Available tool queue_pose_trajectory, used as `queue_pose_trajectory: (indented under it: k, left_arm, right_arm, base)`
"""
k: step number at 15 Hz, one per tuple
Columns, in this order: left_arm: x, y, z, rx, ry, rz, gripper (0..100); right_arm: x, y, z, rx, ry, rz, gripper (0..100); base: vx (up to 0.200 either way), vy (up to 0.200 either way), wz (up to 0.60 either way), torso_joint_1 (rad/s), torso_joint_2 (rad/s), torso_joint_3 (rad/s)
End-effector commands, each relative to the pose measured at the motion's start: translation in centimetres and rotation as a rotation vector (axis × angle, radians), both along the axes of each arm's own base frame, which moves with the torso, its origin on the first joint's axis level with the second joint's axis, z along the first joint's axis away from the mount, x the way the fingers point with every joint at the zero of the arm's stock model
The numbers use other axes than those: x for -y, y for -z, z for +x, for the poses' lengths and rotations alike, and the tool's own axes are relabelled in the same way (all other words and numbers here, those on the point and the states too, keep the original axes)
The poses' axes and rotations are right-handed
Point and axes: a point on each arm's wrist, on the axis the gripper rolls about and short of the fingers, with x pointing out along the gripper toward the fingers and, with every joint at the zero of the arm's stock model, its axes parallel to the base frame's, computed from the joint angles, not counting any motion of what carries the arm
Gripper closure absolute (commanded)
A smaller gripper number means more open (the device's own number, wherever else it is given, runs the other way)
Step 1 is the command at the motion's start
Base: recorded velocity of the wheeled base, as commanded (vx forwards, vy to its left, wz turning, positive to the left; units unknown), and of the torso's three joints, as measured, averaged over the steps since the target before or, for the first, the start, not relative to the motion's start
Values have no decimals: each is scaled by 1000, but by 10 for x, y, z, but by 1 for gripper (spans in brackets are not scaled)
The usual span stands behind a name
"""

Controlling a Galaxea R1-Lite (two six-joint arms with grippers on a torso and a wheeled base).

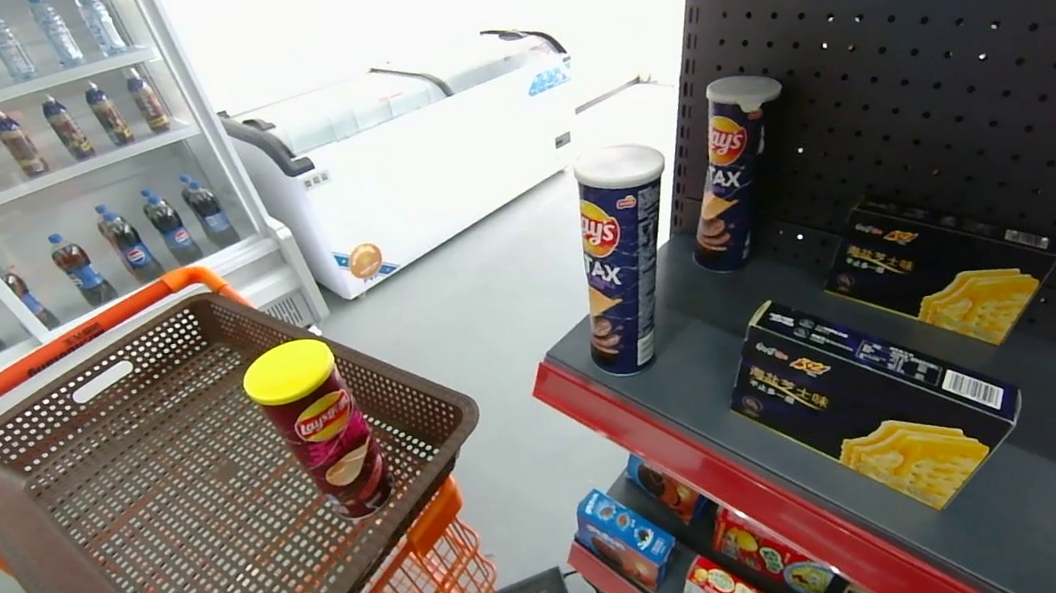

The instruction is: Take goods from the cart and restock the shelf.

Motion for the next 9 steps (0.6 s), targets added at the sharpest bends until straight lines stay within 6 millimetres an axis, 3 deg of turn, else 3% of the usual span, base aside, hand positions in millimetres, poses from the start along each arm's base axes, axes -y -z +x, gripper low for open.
queue_pose_trajectory:
  k: [1, 4, 9]
  left_arm:
    - [3, -67, 71, -239, 77, 33, 0]
    - [3, -73, 125, -293, 67, 32, 0]
    - [16, -51, 181, -375, 150, 43, 0]
  right_arm:
    - [0, 0, 0, -2, -1, 0, 0]
    - [0, 0, 0, -2, -1, 0, 0]
    - [0, 0, 0, -2, -1, 0, 0]
  base:
    - [0, 0, 0, 0, 0, 0]
    - [0, 0, 0, 0, 0, 0]
    - [0, 0, 0, 0, 0, 0]
